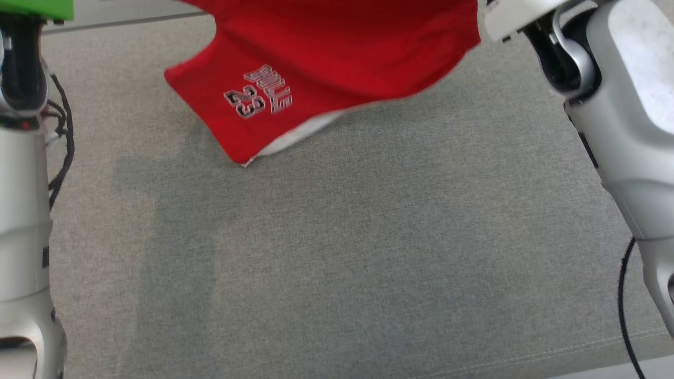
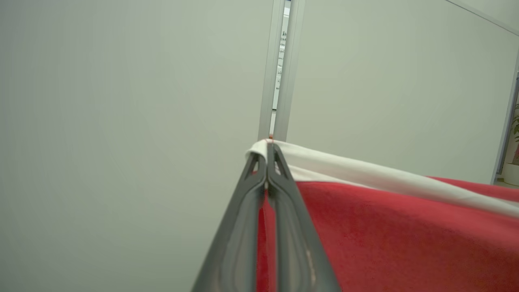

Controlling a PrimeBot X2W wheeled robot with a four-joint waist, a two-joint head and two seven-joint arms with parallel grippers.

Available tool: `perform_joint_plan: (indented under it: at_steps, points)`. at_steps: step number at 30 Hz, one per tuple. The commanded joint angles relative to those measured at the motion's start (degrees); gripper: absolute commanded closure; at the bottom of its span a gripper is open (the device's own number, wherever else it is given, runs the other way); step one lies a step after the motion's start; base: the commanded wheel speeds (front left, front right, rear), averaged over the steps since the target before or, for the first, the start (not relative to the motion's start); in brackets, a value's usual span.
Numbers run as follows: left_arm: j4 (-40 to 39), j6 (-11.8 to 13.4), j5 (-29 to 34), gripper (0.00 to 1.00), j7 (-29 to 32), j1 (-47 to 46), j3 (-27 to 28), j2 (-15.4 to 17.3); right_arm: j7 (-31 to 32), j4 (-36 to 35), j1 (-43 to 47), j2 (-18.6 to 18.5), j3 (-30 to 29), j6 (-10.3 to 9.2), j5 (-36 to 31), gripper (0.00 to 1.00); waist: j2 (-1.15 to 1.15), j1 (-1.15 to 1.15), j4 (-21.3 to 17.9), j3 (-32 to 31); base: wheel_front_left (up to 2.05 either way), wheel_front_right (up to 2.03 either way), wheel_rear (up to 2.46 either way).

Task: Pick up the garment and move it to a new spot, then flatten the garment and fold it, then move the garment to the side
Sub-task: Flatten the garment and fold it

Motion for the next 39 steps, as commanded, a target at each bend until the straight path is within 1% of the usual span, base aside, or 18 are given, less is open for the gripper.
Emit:
perform_joint_plan:
  at_steps: [1, 3, 6, 7, 9, 10, 13, 17, 22, 23, 27, 31, 35, 39]
  points:
    - [2.5, -0.5, 1.9, 1.0, -2.2, -3.1, -0.4, 0.3, -2.9, 4.0, -2.7, 1.4, -0.6, -0.09, -1.8, 1.0, 0.0, 0.0, 0.2, 3.3, 0.0, 0.0, 0.0]
    - [5.9, -1.3, 3.1, 1.0, -5.5, -6.4, -1.5, -0.3, -5.5, 9.5, -5.9, 3.9, -0.8, -0.1, -4.1, 1.0, 0.0, 0.0, 0.5, 4.4, 0.0, 0.0, 0.0]
    - [9.5, -2.7, 4.4, 1.0, -9.6, -9.8, -3.0, -1.4, -7.1, 15.0, -8.5, 6.7, -1.7, -0.1, -7.1, 1.0, 0.0, 0.0, 1.3, 6.5, 0.0, 0.0, 0.0]
    - [10.4, -3.1, 4.3, 1.0, -10.6, -10.1, -2.7, -2.0, -7.3, 15.6, -8.6, 7.8, -3.0, -0.1, -7.9, 1.0, 0.0, 0.0, 1.6, 7.3, 0.0, 0.0, 0.0]
    - [11.3, -3.8, 3.9, 1.0, -11.4, -9.1, -2.5, -3.0, -7.3, 14.5, -6.8, 9.3, -5.5, -0.1, -9.2, 1.0, 0.0, 0.0, 2.2, 8.5, 0.0, 0.0, 0.0]
    - [11.4, -4.1, 3.8, 1.0, -11.7, -8.2, -2.5, -3.3, -7.3, 14.3, -5.3, 9.7, -6.0, -0.1, -9.7, 1.0, 0.0, 0.0, 2.5, 9.2, 0.0, 0.0, 0.0]
    - [8.5, -5.0, 3.0, 1.0, -11.8, -3.9, 0.0, -4.9, -7.3, 12.4, -1.0, 10.1, -6.4, -0.1, -11.1, 1.0, 0.0, 0.0, 3.4, 10.6, 0.0, 0.0, 0.0]
    - [3.2, -5.4, 1.3, 1.0, -11.8, 5.1, 4.2, -7.1, -7.3, 9.7, 6.0, 9.2, -5.8, -0.1, -10.4, 1.0, 0.0, 0.0, 4.2, 11.1, 0.0, 0.0, 0.0]
    - [-6.9, -5.5, -1.1, 1.0, -11.8, 16.9, 5.4, -8.4, -7.3, 2.5, 14.9, 6.9, -5.0, -0.1, -6.8, 1.0, 0.0, 0.0, 4.7, 10.1, 0.0, 0.0, 0.0]
    - [-10.5, -5.5, -1.7, 1.0, -11.8, 21.1, 6.0, -8.6, -7.3, -0.6, 18.7, 6.2, -4.8, -0.1, -5.2, 1.0, 0.0, 0.0, 4.8, 9.2, 0.0, 0.0, 0.0]
    - [-18.1, -5.5, -2.0, 1.0, -11.8, 30.8, 6.4, -9.0, -7.3, -7.3, 27.4, 4.4, -4.6, -0.1, -2.2, 1.0, 0.0, 0.0, 4.8, 6.6, 0.0, 0.0, 0.0]
    - [-24.4, -5.5, -0.7, 1.0, -11.8, 39.8, 6.6, -9.6, -7.3, -12.1, 35.6, 3.1, -4.2, -0.1, -0.4, 1.0, 0.0, 0.0, 5.2, 3.4, 0.0, 0.0, 0.0]
    - [-29.8, -5.4, -0.2, 1.0, -11.8, 47.8, 7.3, -11.3, -7.3, -16.0, 42.8, 1.8, -4.3, -0.1, 1.2, 1.0, 0.0, 0.0, 5.6, -0.4, 0.0, 0.0, 0.0]
    - [-34.2, -5.3, 0.0, 1.0, -11.8, 55.0, 5.5, -12.4, -7.3, -19.9, 49.5, -0.7, -2.4, -0.1, 3.7, 1.0, 0.0, 0.0, 6.0, -4.3, 0.0, 0.0, 0.0]
